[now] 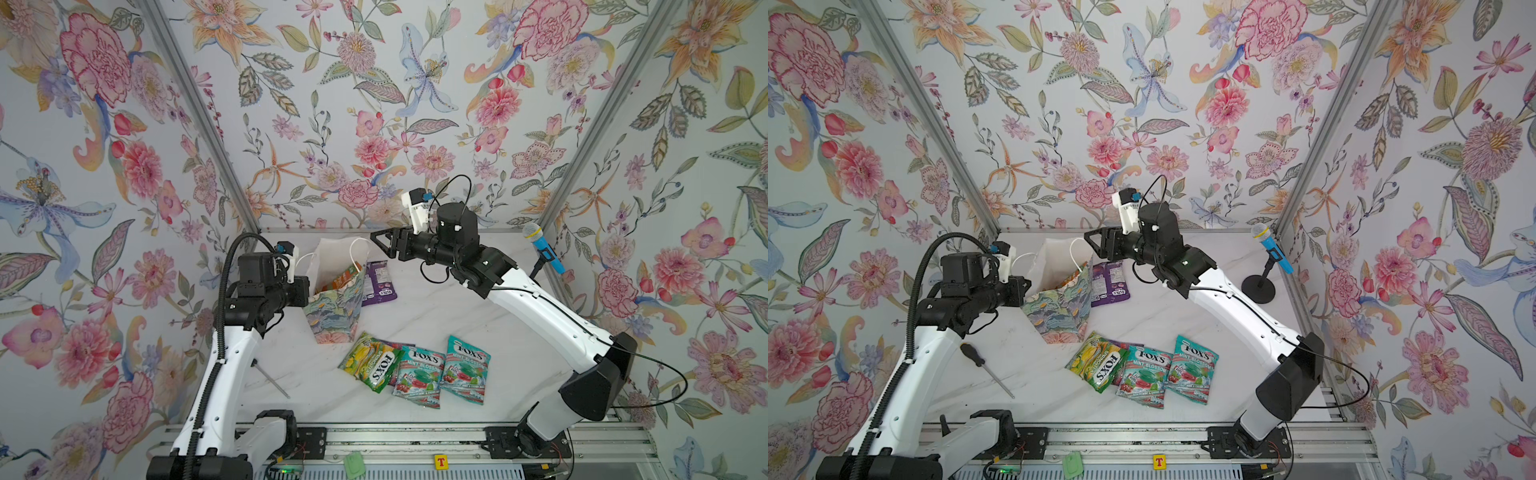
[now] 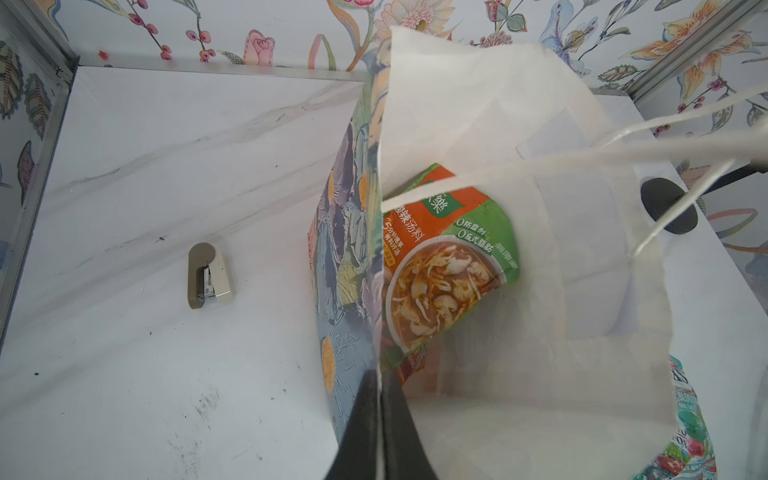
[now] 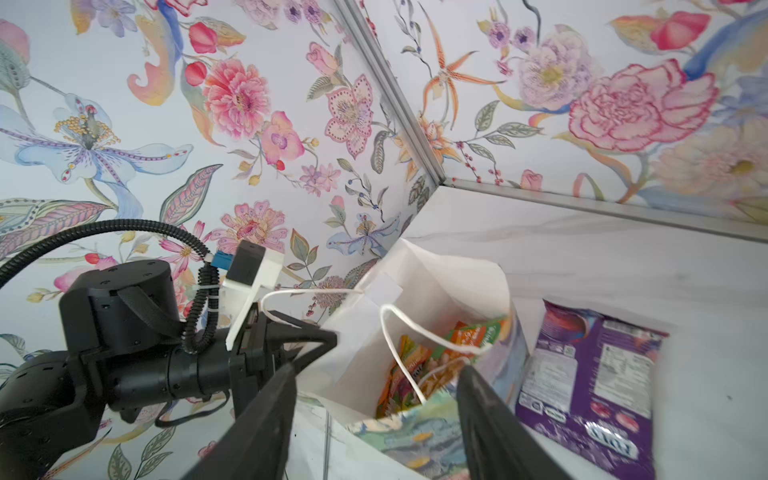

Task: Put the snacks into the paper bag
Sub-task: 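Move the right gripper back down toward the remaining Fox's packets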

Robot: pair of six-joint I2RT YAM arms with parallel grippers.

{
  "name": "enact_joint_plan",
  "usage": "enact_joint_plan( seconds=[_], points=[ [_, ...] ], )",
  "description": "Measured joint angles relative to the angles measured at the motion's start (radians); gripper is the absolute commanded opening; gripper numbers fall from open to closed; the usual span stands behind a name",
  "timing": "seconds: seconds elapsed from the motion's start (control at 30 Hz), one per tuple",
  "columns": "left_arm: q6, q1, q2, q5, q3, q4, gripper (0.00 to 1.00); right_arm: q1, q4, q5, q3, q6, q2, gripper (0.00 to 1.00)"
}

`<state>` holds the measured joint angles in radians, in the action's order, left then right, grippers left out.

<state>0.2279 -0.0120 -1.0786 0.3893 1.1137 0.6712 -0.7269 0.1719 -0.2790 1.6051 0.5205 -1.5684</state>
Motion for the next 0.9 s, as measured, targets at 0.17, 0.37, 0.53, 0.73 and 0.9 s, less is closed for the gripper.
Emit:
enact_joint_plan(
  seconds=[0.17, 0.37, 0.53, 0.73, 0.9],
  points=[
    [0.000, 0.000, 0.000, 0.000, 0.000, 0.000, 0.06, 0.062, -0.016, 0.044, -0.216, 0.024, 0.105, 0.70],
    [0.001, 0.001, 0.000, 0.000, -0.001, -0.002, 0.06, 0.075, 0.064, 0.174, -0.427, 0.034, 0.197, 0.71],
    [0.001, 0.001, 0.000, 0.000, -0.001, -0.003, 0.06, 0.071, 0.123, 0.239, -0.599, 0.076, 0.296, 0.70],
    [0.001, 0.001, 0.000, 0.000, -0.003, -0.004, 0.05, -0.025, 0.129, 0.242, -0.723, 0.182, 0.378, 0.68],
    [0.001, 0.001, 0.000, 0.000, -0.011, -0.017, 0.06, -0.119, 0.084, 0.242, -0.816, 0.296, 0.404, 0.67]
  ],
)
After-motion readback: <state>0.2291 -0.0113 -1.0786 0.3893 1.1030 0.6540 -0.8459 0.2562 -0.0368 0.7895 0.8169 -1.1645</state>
